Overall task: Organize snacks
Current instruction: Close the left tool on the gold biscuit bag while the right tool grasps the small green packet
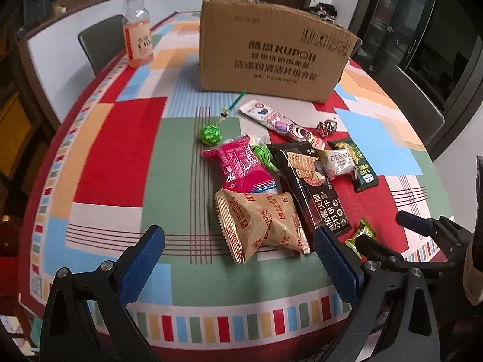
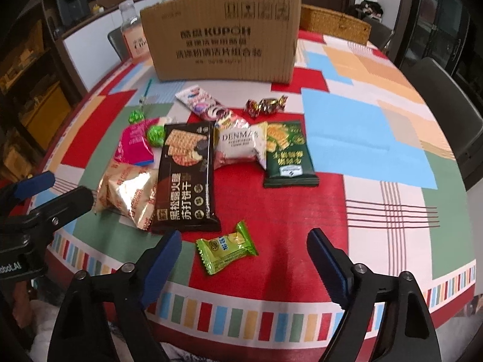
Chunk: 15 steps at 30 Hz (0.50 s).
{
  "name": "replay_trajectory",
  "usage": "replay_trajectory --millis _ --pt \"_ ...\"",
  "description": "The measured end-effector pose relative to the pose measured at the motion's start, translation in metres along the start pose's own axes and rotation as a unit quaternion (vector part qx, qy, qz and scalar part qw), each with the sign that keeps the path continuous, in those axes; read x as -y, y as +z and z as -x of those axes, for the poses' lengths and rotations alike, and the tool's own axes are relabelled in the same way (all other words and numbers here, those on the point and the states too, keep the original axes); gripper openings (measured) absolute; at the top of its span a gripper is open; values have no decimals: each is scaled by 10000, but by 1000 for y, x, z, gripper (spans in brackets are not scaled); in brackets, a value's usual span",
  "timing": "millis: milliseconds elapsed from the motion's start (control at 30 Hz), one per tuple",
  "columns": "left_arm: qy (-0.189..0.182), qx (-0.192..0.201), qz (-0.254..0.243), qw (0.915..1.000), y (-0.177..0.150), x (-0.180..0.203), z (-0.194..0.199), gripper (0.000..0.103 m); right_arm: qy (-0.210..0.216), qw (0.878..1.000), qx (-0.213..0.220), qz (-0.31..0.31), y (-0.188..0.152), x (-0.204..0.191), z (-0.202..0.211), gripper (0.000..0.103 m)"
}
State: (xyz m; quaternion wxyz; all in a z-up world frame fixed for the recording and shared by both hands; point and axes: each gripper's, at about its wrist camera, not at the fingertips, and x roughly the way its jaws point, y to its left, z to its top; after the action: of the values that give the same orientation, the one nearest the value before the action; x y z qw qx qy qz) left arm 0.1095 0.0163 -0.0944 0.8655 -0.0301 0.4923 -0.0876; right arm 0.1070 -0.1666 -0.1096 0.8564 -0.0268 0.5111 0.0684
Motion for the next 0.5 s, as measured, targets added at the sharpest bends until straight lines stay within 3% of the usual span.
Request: replay_trajectory --millis 500 --pt "-338 -374 37 9987 11 -1 -39 91 38 9991 -430 -30 4 1 -23 65"
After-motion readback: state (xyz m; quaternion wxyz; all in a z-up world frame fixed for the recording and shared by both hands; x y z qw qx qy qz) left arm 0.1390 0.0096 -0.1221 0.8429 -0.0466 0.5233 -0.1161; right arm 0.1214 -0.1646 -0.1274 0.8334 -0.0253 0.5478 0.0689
